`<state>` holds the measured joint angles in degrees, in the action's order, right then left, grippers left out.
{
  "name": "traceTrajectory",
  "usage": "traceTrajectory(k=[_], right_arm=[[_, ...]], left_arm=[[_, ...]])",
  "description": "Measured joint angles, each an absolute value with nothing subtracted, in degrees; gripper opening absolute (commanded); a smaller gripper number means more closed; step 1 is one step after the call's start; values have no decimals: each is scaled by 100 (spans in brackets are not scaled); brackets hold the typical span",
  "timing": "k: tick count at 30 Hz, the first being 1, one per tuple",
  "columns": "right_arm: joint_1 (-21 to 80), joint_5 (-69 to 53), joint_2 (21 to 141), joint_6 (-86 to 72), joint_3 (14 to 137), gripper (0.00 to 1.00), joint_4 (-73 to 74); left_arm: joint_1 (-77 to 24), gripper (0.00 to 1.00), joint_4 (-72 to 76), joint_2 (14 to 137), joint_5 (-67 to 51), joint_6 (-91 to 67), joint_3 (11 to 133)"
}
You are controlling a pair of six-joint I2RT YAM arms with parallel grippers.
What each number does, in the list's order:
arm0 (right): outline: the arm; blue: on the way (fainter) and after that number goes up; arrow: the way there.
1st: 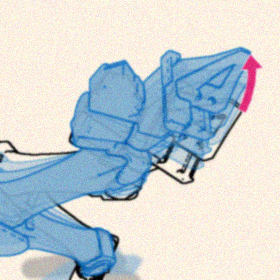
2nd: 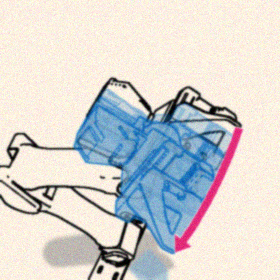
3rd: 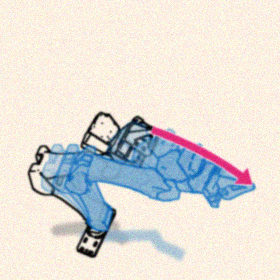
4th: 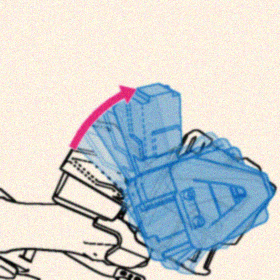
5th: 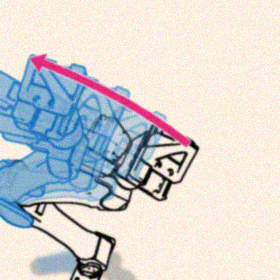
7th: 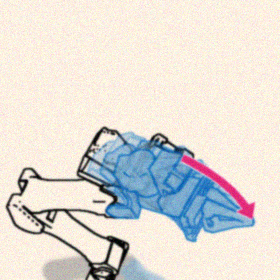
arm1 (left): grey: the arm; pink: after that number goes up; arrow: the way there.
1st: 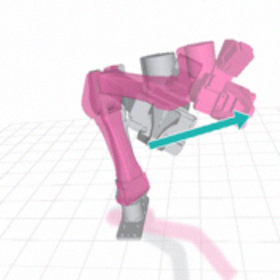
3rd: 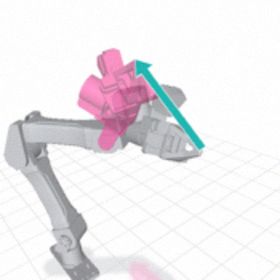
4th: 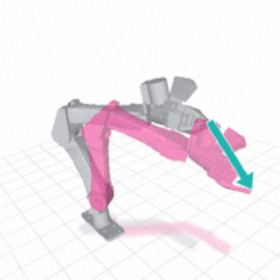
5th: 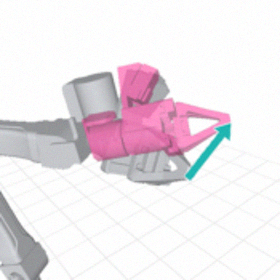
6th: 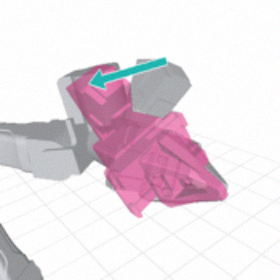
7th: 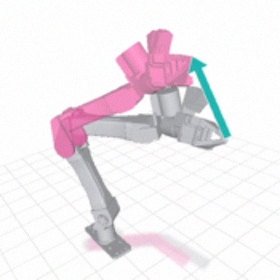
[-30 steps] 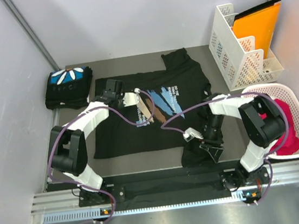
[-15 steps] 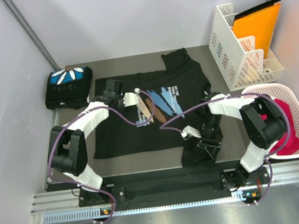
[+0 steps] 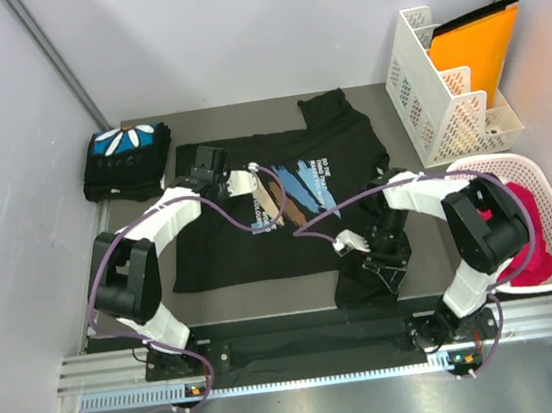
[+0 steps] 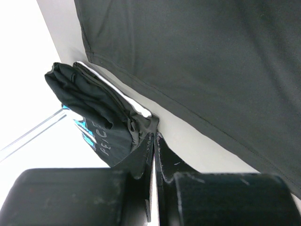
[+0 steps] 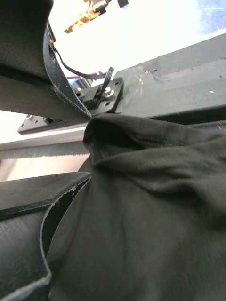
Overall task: Fold and stack the t-shirts
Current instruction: Fold the tshirt
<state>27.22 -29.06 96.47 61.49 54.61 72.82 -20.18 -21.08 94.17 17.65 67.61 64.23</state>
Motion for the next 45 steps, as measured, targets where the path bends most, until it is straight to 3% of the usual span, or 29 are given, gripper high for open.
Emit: traceTrajectory(k=[9,13,14,16,17,25,34,45], right_arm=[[2735,-2923,9695,6182,5247,48,7249],[2814,-2930,9725,6165,5186,43,7177],[2838,-2936,9738,6147,5166,40,7129],[2873,-2950,9776,6119,5133,20,7035],[2888,-2952,9804,6088,5120,0,6980],[3030,-2895,9806,5758,5100,0,6674],[3594,-2827,8311,5614,5404,0,6936],[4189,-2561,8044,5264,5417,0,7076]], left_arm=[[-2018,4,-2108,9417,1763,6755,6423],[-2018,4,-2106,9415,1763,6751,6423],[-2018,4,-2106,9413,1763,6748,6423],[-2018,4,-2106,9411,1763,6746,6423],[-2018,4,-2106,9411,1763,6746,6423],[-2018,4,-2102,9220,1761,6744,6263],[-2018,4,-2038,9214,1739,6746,6213],[-2021,0,-2088,9159,1586,6705,6173]])
